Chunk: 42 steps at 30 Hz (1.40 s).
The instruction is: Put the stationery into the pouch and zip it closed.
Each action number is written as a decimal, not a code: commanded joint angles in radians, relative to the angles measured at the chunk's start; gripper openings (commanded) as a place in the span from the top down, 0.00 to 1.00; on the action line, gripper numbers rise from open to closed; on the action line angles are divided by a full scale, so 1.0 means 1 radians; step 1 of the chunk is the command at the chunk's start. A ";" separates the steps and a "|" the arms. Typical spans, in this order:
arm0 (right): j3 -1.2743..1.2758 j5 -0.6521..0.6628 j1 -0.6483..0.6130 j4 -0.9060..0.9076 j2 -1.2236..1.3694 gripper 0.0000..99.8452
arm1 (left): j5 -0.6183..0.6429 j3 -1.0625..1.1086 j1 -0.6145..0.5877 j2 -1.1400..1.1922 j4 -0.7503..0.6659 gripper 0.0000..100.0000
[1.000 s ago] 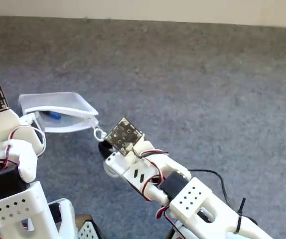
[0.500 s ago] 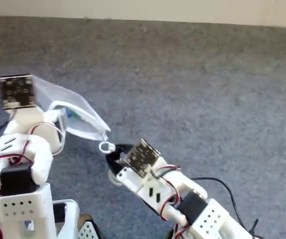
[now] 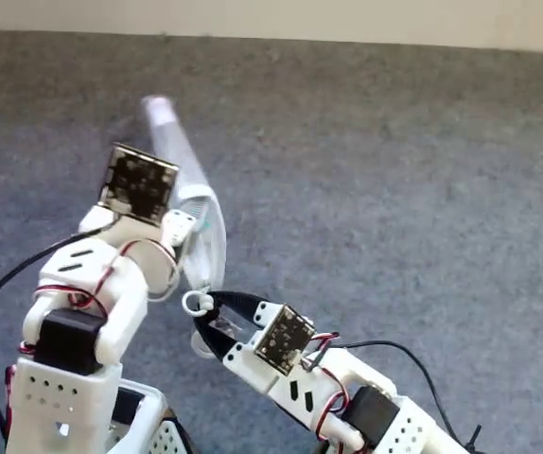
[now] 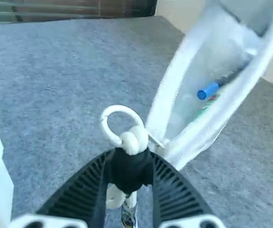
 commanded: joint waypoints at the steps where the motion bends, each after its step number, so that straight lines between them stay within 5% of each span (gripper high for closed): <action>1: -0.012 0.005 -0.012 0.002 -0.018 1.00 | -0.046 -0.031 0.085 0.007 -0.023 0.83; 20: -0.015 0.002 -0.002 0.002 -0.019 1.00 | -0.130 -0.039 0.156 -0.002 0.087 0.77; 42: -0.128 -0.084 0.255 0.091 -0.021 1.00 | -0.207 -0.217 0.150 -0.002 0.341 0.78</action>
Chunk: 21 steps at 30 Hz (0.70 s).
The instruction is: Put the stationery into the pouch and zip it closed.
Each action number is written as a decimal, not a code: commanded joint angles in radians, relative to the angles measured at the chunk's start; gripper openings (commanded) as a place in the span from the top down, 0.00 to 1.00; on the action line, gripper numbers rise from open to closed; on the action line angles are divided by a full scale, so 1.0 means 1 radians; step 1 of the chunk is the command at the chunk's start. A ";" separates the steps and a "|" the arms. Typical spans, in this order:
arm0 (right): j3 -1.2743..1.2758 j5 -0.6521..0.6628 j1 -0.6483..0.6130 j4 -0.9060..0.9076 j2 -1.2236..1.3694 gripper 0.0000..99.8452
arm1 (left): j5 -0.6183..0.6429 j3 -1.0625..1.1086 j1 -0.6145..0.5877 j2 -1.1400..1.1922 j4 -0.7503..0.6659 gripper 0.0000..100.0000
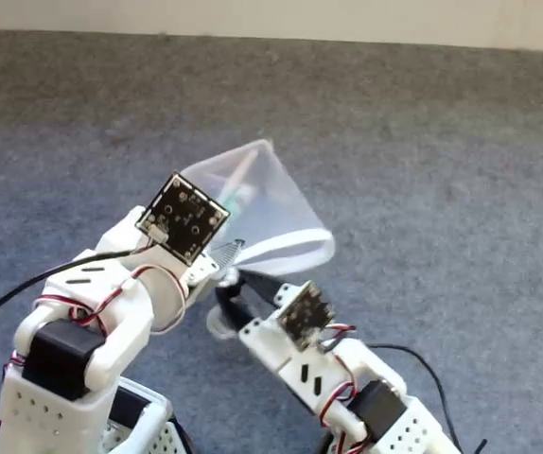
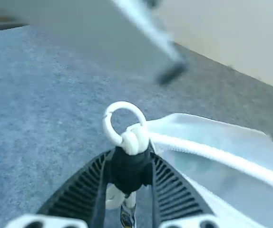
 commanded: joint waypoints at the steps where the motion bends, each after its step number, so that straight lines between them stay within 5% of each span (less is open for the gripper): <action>1: -0.128 -0.025 0.068 0.093 -0.019 1.00 | -0.087 -0.085 0.013 0.001 0.072 0.78; 16: -0.199 -0.083 0.193 0.139 -0.019 1.00 | -0.278 0.016 0.021 0.001 0.133 0.77; 21: -0.216 -0.086 0.197 0.143 -0.019 1.00 | -0.273 0.116 0.088 0.001 0.034 0.77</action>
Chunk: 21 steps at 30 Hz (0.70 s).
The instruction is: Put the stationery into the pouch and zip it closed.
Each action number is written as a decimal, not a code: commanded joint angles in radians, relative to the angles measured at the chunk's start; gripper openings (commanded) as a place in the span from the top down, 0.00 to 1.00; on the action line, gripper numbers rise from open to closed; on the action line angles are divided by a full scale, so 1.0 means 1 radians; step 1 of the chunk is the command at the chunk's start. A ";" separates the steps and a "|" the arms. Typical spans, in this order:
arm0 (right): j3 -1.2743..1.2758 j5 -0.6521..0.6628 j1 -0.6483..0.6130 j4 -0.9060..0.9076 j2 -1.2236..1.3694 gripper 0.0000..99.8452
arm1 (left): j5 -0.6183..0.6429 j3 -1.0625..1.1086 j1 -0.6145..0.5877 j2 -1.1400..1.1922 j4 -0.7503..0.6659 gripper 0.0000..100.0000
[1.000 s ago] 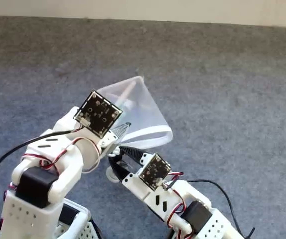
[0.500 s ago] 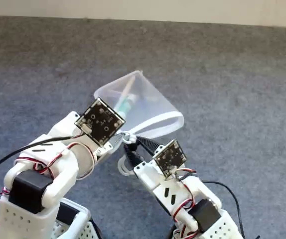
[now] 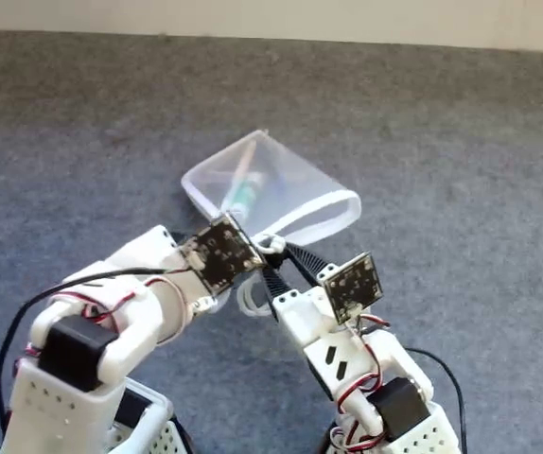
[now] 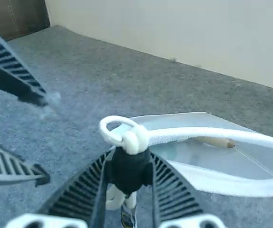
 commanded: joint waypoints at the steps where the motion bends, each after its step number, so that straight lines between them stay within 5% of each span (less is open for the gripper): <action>1: -0.068 -0.009 0.015 0.002 -0.019 1.00 | 0.000 0.061 0.068 0.001 -0.120 0.77; 21: -0.064 -0.009 0.012 0.002 -0.019 1.00 | 0.000 0.389 0.079 0.007 -0.623 0.78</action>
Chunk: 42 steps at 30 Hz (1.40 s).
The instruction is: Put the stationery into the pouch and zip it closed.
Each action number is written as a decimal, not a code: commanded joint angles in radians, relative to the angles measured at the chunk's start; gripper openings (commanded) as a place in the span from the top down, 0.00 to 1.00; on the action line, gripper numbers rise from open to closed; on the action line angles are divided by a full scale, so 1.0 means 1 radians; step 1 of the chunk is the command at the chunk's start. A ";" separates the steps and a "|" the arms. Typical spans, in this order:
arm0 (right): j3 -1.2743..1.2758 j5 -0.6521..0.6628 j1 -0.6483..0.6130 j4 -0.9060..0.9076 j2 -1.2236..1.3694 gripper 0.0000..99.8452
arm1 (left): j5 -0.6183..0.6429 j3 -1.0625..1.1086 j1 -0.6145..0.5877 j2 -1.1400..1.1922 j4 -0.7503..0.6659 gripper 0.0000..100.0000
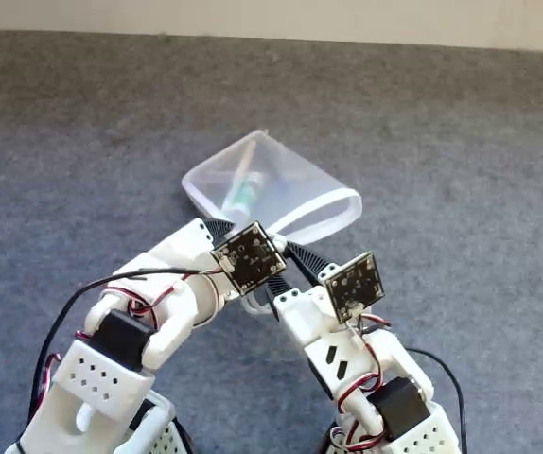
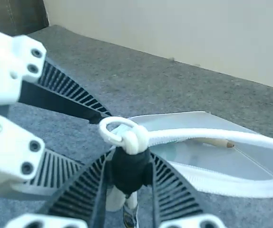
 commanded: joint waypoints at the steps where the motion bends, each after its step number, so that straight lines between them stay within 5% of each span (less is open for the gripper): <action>1: -0.064 -0.008 0.010 0.002 -0.019 1.00 | 0.000 0.042 0.019 0.005 -0.129 0.78; 11: -0.062 -0.008 0.010 0.001 -0.019 1.00 | 0.018 0.223 0.065 -0.001 -0.390 0.87; 19: -0.067 -0.008 0.013 0.001 -0.019 1.00 | 0.018 0.222 0.062 -0.001 -0.396 1.00; 42: -0.068 0.000 0.085 -0.059 -0.013 1.00 | 0.021 0.177 0.053 -0.002 -0.259 1.00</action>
